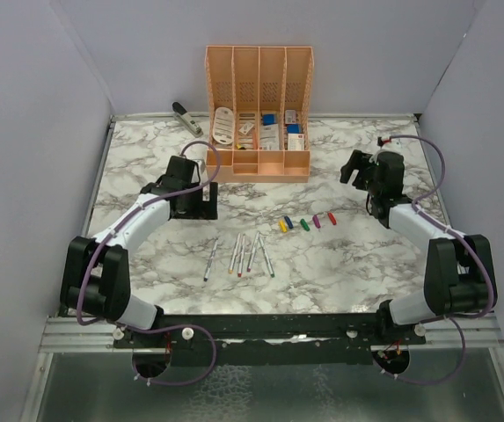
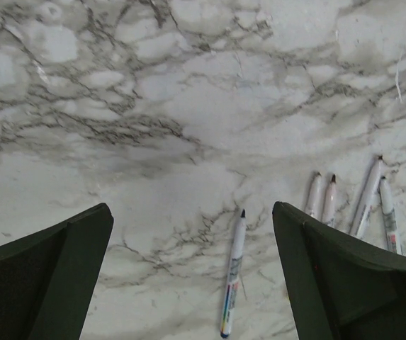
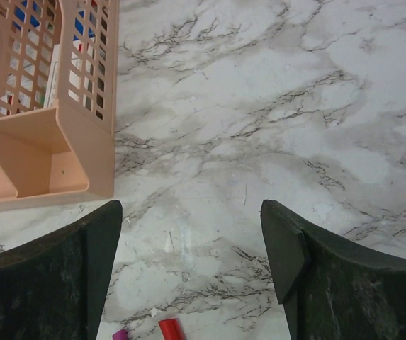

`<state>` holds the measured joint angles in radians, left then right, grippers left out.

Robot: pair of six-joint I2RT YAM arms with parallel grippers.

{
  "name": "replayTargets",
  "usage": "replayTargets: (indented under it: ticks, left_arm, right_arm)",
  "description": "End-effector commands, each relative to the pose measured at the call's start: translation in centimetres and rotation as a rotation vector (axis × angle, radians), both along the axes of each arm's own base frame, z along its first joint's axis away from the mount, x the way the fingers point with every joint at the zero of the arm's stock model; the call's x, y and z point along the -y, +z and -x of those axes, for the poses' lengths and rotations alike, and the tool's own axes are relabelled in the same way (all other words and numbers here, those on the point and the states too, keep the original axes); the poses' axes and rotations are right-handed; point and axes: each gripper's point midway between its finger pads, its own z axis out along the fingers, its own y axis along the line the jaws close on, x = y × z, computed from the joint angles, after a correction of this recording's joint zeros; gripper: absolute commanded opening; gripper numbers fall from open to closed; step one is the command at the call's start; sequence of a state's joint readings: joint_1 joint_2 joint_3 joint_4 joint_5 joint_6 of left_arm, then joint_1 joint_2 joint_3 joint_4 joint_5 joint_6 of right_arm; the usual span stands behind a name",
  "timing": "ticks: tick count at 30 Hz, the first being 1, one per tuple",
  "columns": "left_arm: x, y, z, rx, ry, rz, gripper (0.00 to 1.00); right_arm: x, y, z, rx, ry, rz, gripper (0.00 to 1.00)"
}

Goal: Insert the pens into the pen caps

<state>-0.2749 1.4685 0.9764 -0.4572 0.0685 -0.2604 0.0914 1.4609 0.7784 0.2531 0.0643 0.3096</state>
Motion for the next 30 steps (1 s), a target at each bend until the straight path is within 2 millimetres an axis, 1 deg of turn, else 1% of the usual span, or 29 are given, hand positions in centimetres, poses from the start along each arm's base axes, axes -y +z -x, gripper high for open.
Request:
replayTargets:
  ticks: [1, 3, 4, 9, 12, 15, 18, 21, 24, 27, 30]
  left_arm:
    - [2.6, 1.3, 4.5, -0.134, 0.002, 0.126, 0.99]
    - [3.1, 1.6, 5.5, -0.141, 0.014, 0.125, 0.99]
    - [3.0, 1.7, 6.0, -0.147, 0.026, 0.115, 0.99]
    - [2.8, 0.6, 8.0, -0.221, 0.044, 0.028, 0.99]
    - [2.9, 0.9, 8.3, -0.264, 0.022, -0.051, 0.99]
    - [3.0, 1.3, 8.5, -0.3, -0.002, -0.091, 0.99]
    - [2.3, 1.2, 8.7, -0.322, -0.004, -0.137, 0.99]
    - [1.9, 0.6, 9.3, -0.37, -0.01, -0.168, 0.99]
    - [2.3, -0.3, 10.4, -0.428, -0.028, -0.155, 0.99]
    - [2.3, -0.8, 11.2, -0.448, -0.028, -0.157, 0.99]
    - [1.8, -1.2, 11.7, -0.459, -0.011, -0.178, 0.99]
  right_arm:
    - [0.0, 0.4, 0.8, 0.001, 0.001, -0.005, 0.78]
    - [0.1, 0.4, 1.0, 0.004, -0.005, -0.007, 0.78]
    - [0.1, 0.3, 1.1, 0.005, -0.004, -0.008, 0.78]
    - [-0.2, 0.9, 0.7, 0.022, -0.001, -0.028, 0.78]
    - [-0.4, 1.3, 0.3, 0.029, 0.007, -0.038, 0.78]
    - [-0.4, 1.6, -0.1, 0.036, 0.005, -0.042, 0.78]
    - [-0.4, 1.8, -0.3, 0.041, 0.003, -0.043, 0.78]
    - [-0.5, 2.0, -0.3, 0.046, 0.005, -0.048, 0.78]
    - [-0.7, 1.9, -0.2, 0.046, 0.012, -0.055, 0.78]
    - [-0.6, 1.8, 0.0, 0.045, 0.01, -0.052, 0.78]
    - [-0.6, 1.6, 0.1, 0.043, 0.012, -0.053, 0.78]
